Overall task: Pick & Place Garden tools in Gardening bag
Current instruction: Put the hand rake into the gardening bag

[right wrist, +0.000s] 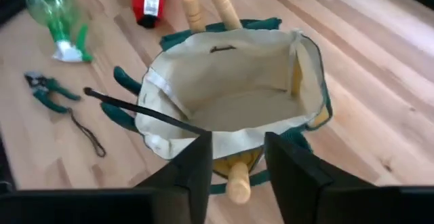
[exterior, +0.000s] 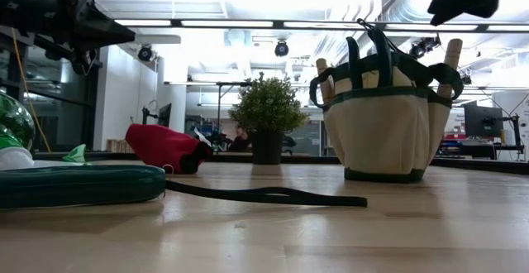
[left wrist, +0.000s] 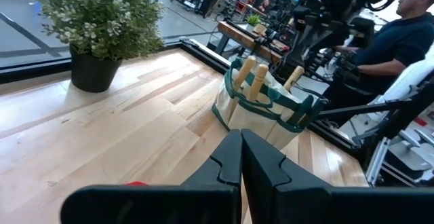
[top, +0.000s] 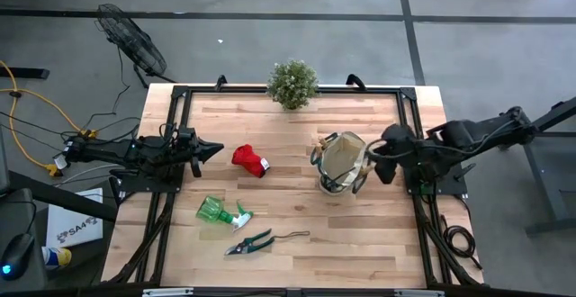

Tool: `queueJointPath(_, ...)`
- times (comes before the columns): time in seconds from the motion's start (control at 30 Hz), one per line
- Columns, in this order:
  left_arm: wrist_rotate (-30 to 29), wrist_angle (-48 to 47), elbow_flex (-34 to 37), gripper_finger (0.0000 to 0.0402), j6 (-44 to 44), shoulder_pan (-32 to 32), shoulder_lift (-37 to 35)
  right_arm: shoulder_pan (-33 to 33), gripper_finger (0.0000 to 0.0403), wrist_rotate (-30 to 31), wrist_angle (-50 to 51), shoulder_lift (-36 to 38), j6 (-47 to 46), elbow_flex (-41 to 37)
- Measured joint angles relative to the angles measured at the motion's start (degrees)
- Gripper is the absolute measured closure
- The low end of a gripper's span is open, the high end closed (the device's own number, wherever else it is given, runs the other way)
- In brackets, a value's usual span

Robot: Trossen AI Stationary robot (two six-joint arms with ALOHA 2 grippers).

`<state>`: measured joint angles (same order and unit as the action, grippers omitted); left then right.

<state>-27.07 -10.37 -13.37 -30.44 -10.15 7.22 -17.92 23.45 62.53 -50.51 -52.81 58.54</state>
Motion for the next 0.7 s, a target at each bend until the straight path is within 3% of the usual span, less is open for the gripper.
queueJointPath(0.23,-0.52,-0.04,0.00,0.0401,0.02,0.01,-0.01,-3.64,0.0389,-1.13,0.63,1.77,-2.98,0.00)
queueJointPath(0.7,-0.68,-0.09,0.00,0.0402,0.13,0.02,0.00,-6.00,0.0401,1.09,8.55,-4.32,-17.62,0.00)
